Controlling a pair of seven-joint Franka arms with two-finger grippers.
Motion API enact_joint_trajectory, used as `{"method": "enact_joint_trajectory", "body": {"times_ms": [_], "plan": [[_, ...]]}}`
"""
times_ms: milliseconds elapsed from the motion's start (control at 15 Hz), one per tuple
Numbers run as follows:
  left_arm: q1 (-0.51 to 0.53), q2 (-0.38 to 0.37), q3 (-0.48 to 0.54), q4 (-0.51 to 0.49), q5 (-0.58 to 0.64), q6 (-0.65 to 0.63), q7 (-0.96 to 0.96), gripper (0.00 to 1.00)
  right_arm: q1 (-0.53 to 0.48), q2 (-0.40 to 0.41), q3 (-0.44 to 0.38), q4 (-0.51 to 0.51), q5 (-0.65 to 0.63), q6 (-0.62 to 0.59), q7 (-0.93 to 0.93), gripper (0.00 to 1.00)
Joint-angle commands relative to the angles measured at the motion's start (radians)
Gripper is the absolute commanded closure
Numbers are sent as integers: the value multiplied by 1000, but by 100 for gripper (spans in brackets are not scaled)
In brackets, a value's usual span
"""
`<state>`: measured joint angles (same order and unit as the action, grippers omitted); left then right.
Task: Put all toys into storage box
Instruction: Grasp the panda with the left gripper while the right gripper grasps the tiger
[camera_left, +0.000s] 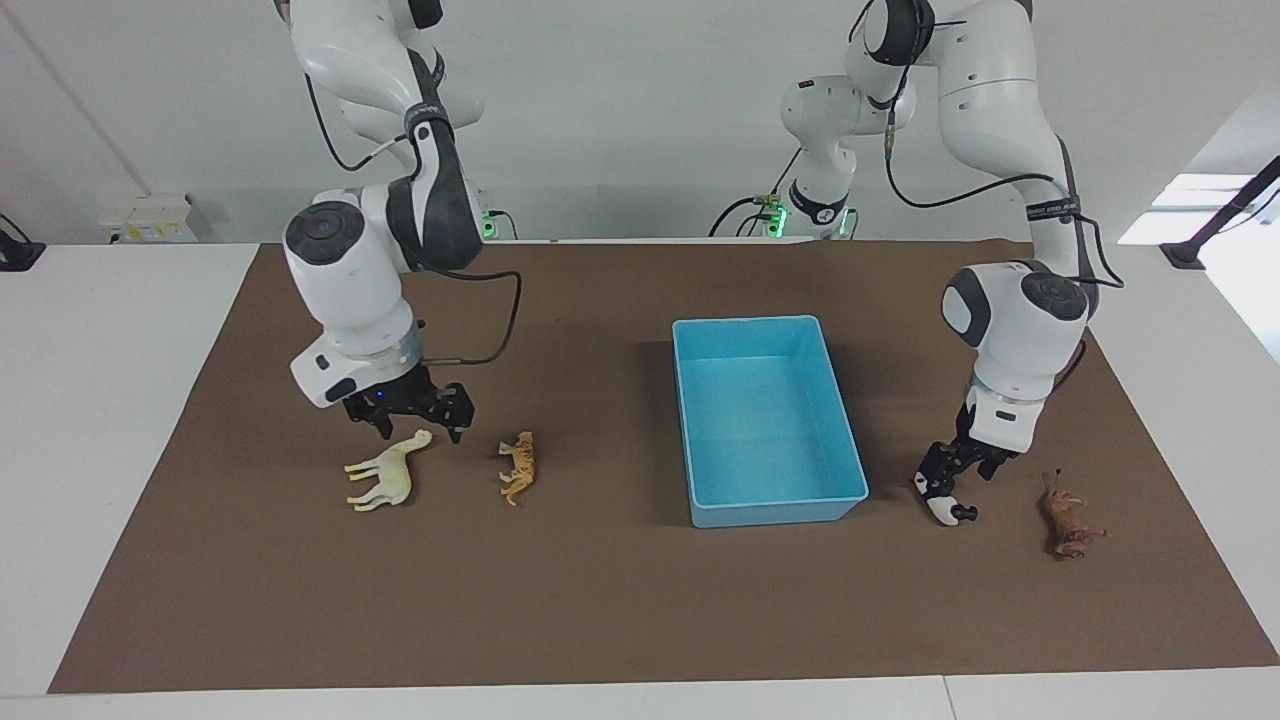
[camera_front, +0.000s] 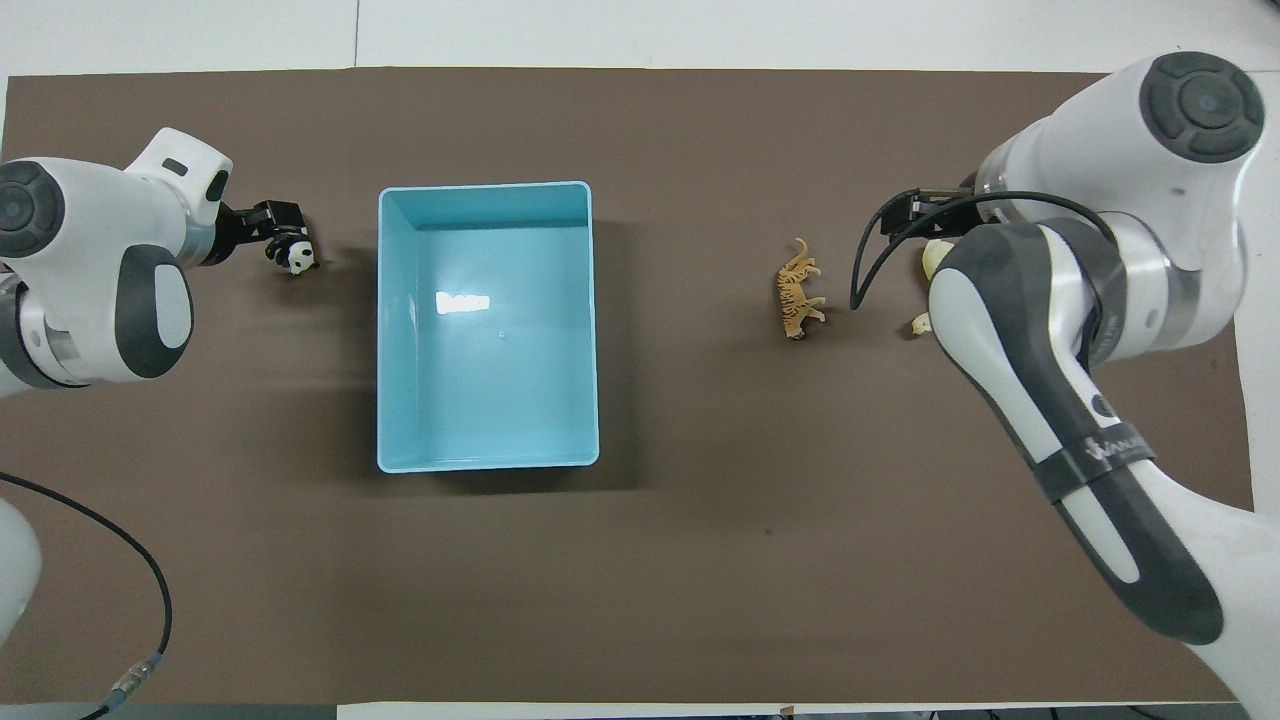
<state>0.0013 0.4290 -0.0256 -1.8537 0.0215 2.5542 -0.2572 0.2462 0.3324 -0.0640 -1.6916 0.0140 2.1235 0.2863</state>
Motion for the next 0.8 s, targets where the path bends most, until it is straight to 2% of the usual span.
{"method": "enact_joint_trajectory", "body": {"times_ms": [0, 200, 400, 467, 600, 667, 733], "plan": [[-12, 20, 6, -10, 32, 66, -40, 0, 51, 60, -3, 10, 11, 74, 77, 0], [-13, 19, 6, -32, 32, 72, -42, 0, 82, 105, -3, 6, 8, 124, 91, 0], [-20, 28, 6, -33, 32, 78, -47, 16, 90, 117, -3, -26, 6, 170, 90, 0], [-20, 28, 6, -30, 32, 74, -47, 27, 103, 123, -3, -46, 6, 197, 93, 0], [-20, 28, 6, -30, 32, 61, -50, 73, 125, 135, -3, -86, 6, 257, 93, 0], [-20, 27, 6, -24, 32, 37, -50, 90, 124, 136, -3, -97, 4, 263, 88, 0], [-20, 27, 7, -9, 31, -3, -51, 93, 124, 134, -3, -100, 3, 263, 82, 0]]}}
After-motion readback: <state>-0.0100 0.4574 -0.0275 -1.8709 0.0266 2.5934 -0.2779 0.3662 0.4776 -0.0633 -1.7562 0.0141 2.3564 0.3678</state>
